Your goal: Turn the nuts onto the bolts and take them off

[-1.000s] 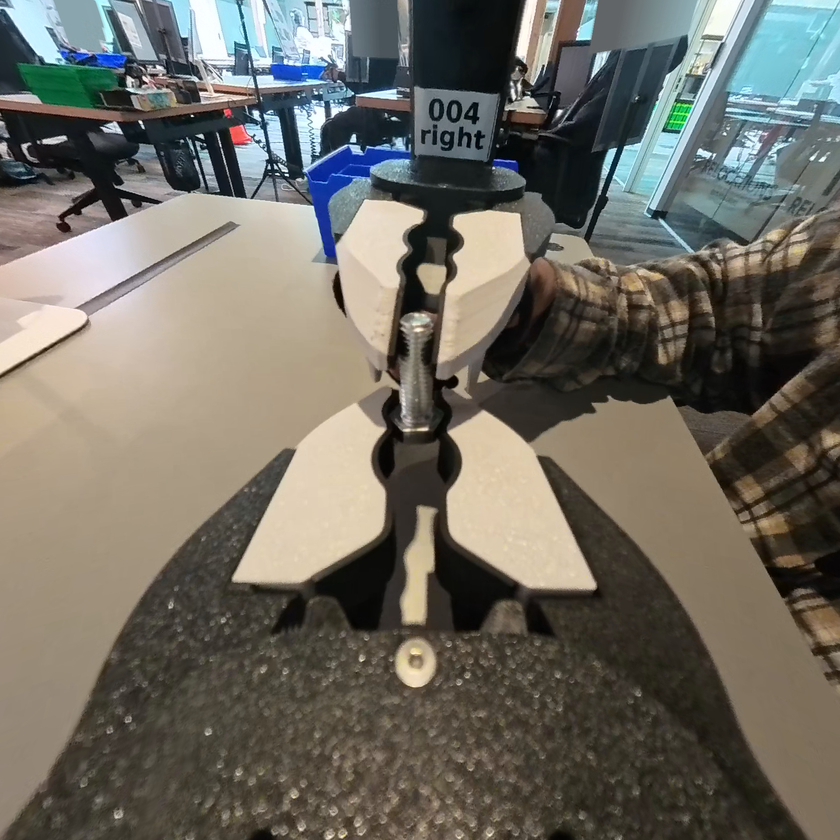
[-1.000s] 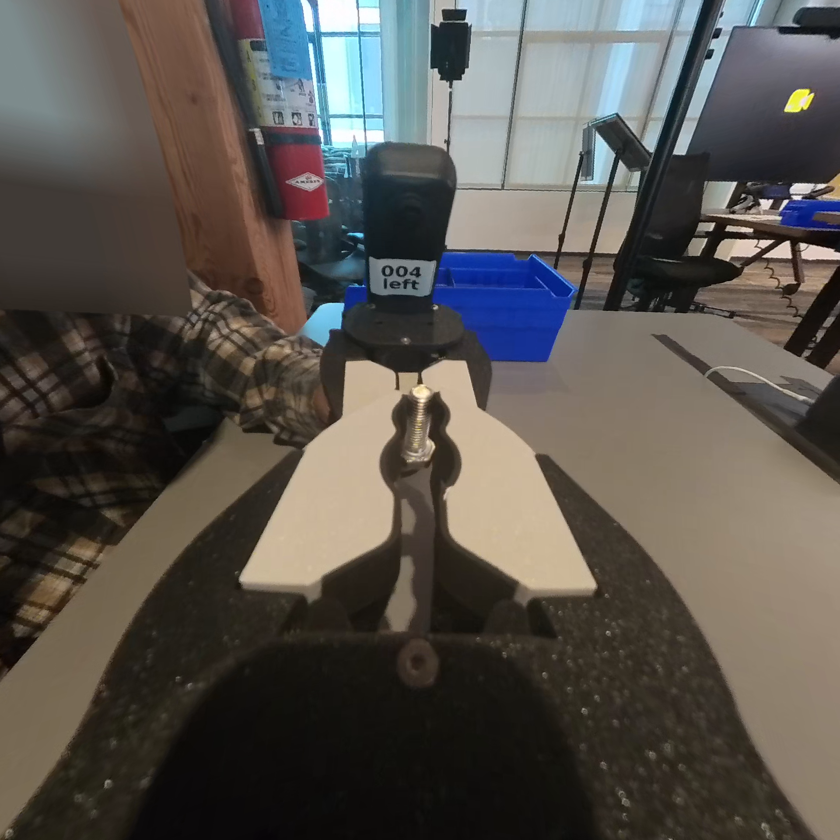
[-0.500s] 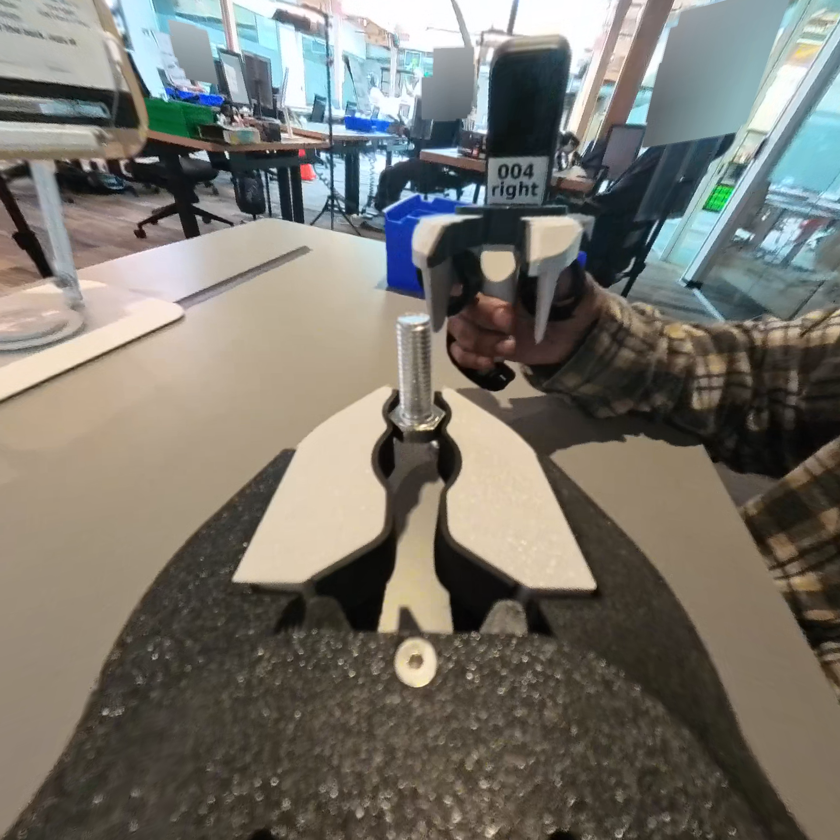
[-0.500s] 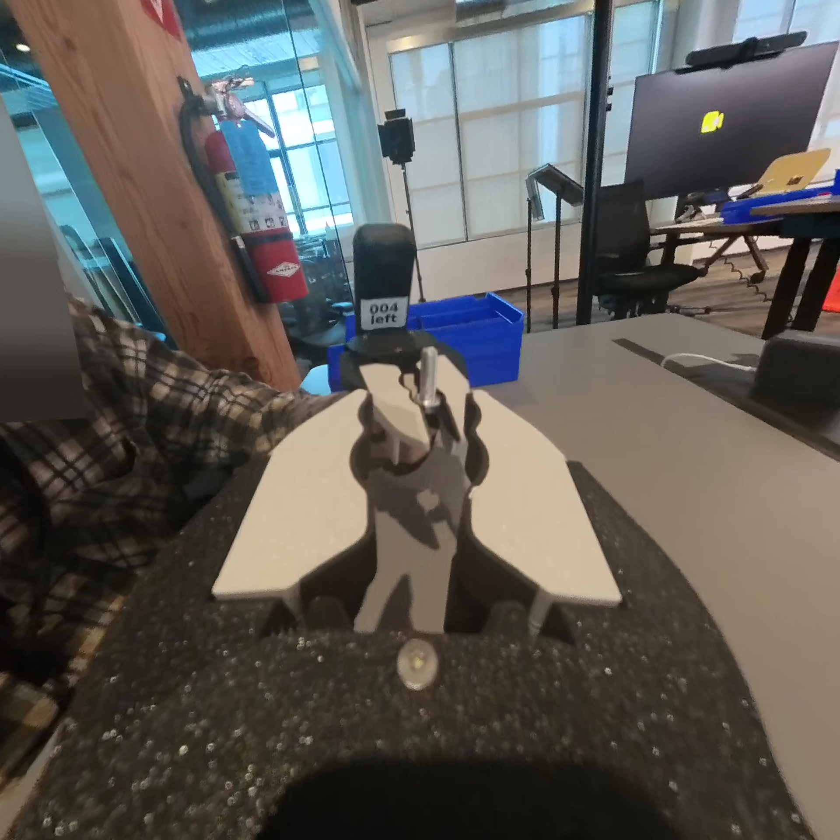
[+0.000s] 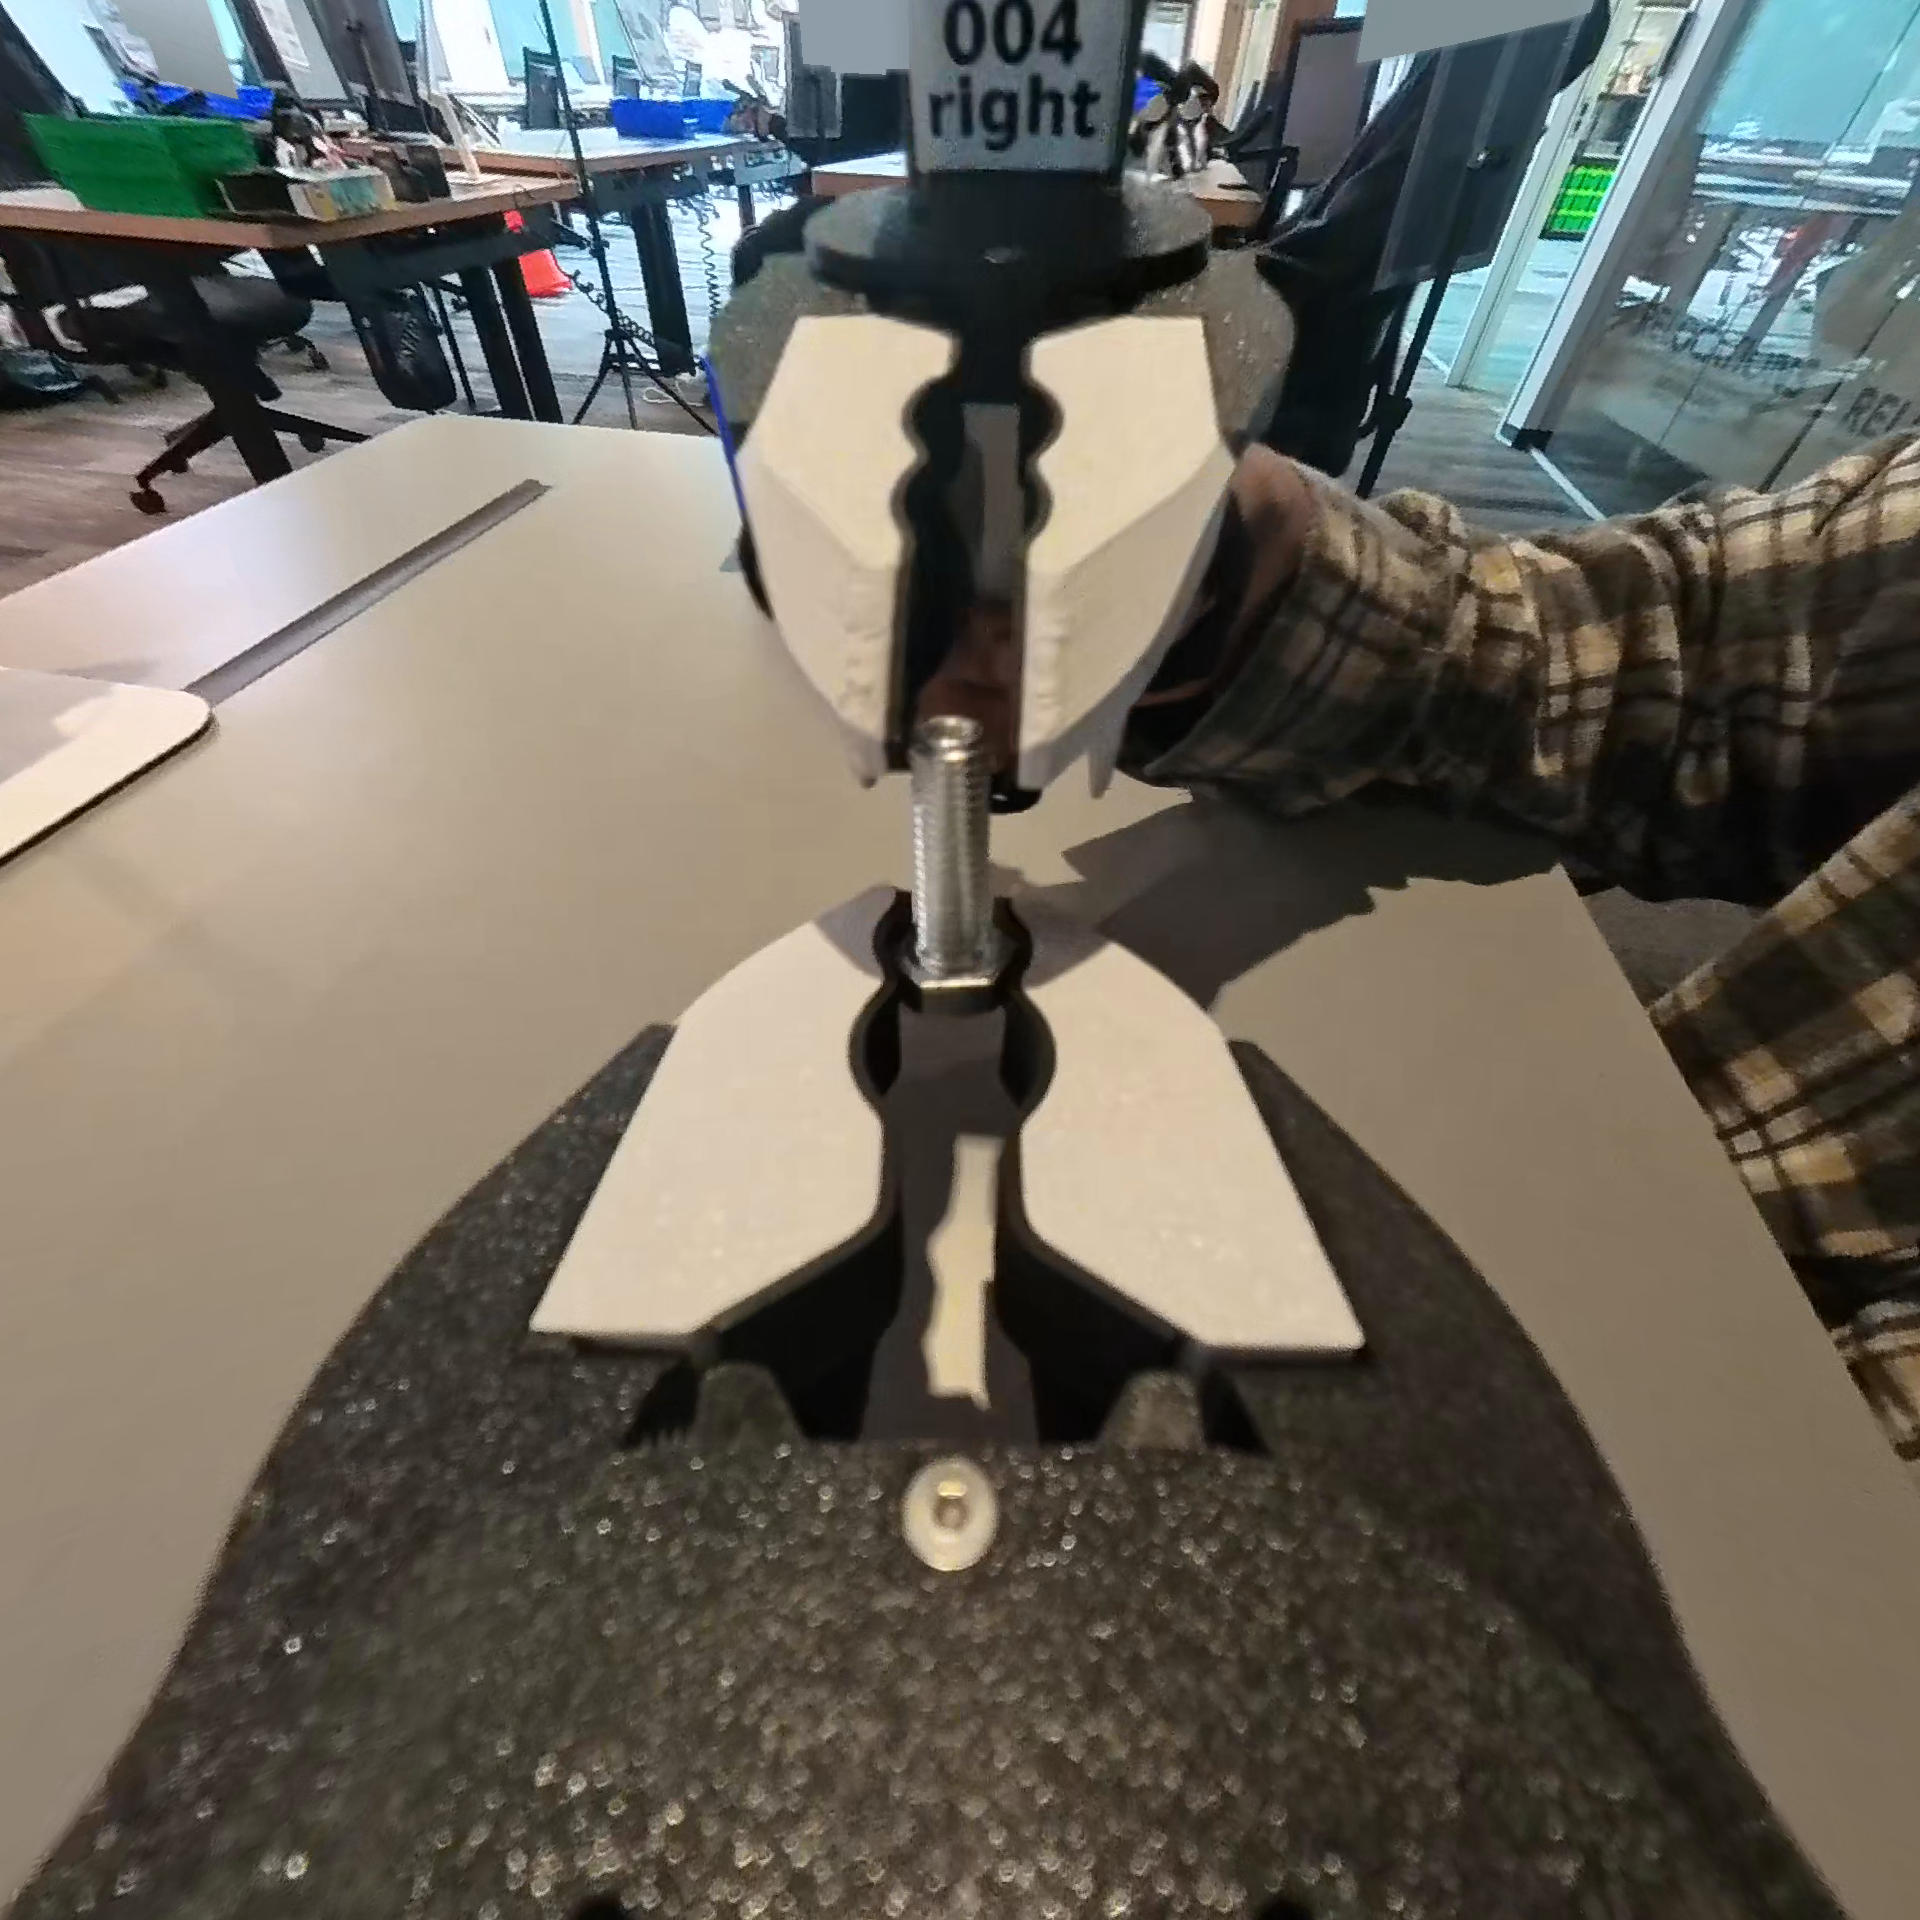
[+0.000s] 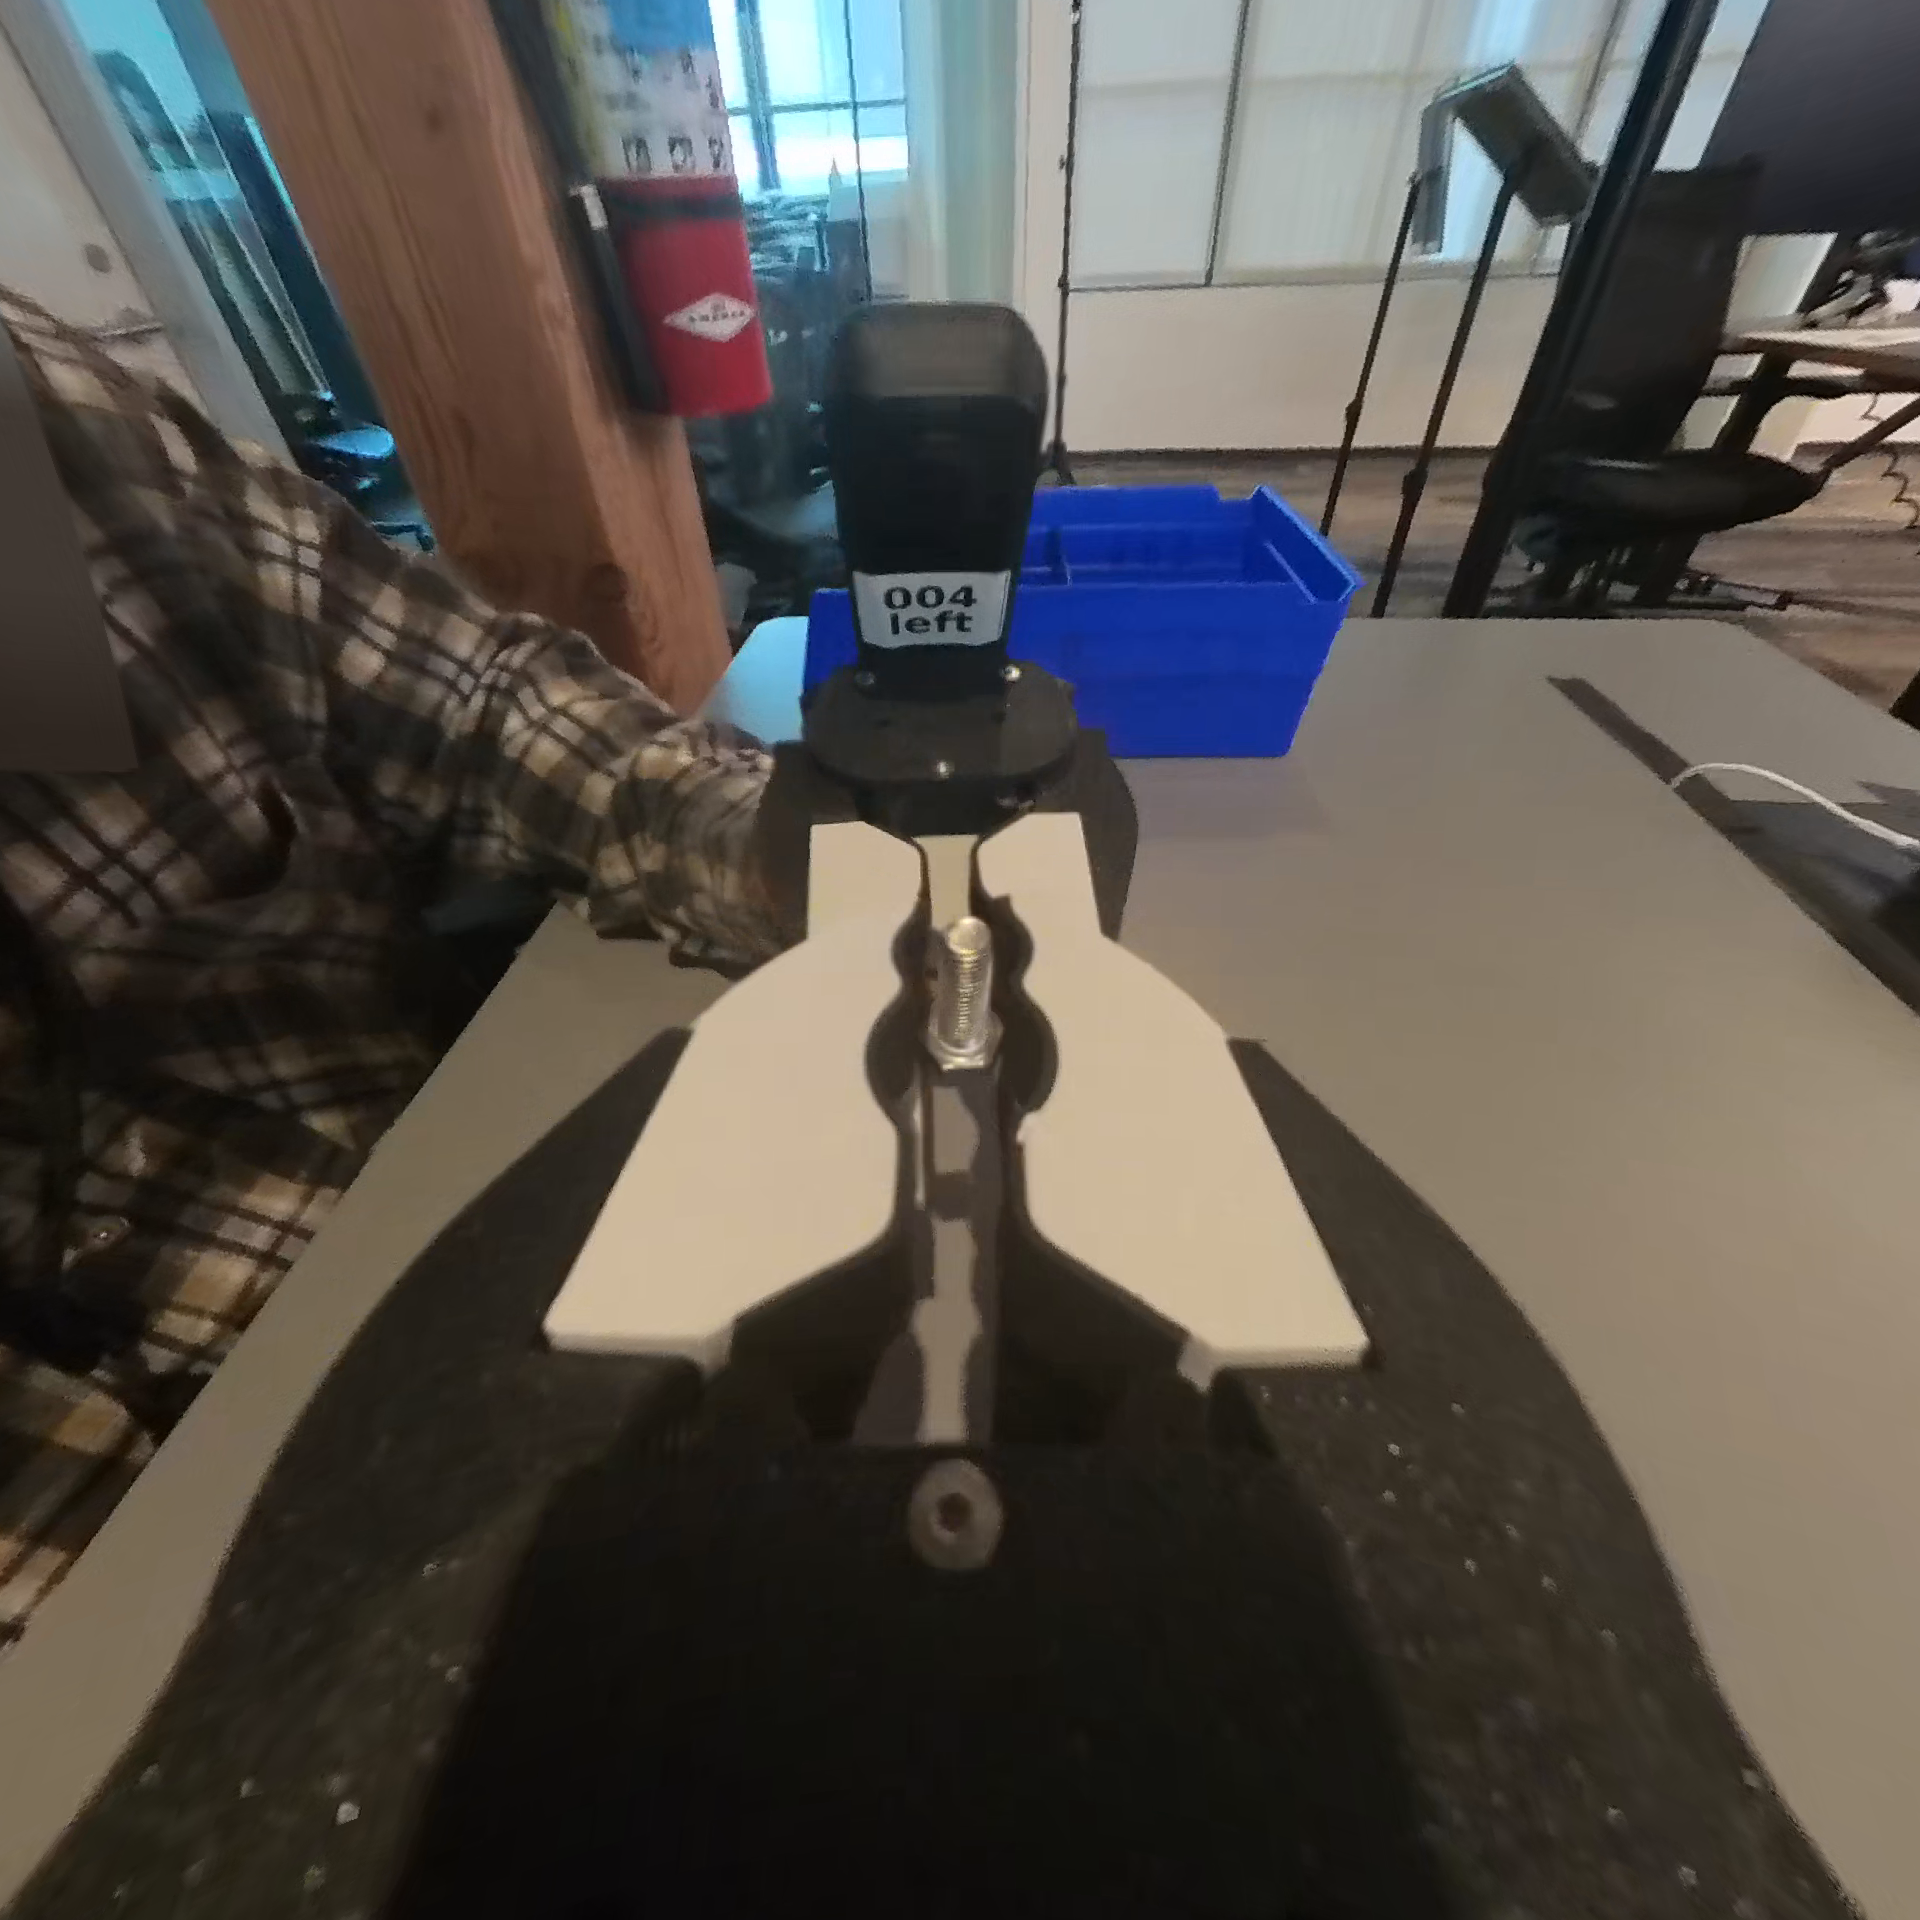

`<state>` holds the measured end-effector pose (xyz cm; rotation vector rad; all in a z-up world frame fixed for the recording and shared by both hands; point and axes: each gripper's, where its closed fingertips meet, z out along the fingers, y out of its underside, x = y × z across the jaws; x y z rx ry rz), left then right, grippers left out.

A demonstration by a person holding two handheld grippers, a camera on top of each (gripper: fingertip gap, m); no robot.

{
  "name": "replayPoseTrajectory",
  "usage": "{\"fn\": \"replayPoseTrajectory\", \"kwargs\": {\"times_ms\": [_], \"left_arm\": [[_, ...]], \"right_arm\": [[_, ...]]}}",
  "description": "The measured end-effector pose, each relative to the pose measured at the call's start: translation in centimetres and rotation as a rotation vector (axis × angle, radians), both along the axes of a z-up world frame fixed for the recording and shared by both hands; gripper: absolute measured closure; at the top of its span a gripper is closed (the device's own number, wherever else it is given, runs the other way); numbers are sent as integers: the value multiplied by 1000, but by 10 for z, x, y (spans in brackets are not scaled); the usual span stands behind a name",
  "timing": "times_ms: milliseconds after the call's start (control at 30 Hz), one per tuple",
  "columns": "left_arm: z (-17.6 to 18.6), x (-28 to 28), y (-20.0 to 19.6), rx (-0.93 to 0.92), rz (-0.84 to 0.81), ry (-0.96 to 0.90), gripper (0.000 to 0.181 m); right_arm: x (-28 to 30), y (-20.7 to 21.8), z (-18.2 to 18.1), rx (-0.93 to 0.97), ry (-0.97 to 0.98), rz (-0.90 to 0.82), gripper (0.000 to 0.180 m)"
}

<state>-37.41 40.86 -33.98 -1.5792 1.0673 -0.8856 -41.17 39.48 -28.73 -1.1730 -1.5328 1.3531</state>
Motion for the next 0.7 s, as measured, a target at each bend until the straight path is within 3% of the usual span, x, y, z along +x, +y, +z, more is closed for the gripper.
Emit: {"fn": "replayPoseTrajectory", "kwargs": {"times_ms": [700], "left_arm": [[5, 5, -3, -92, -14, -82, 166]], "right_arm": [[2, -1, 4, 84, 94, -31, 180]]}}
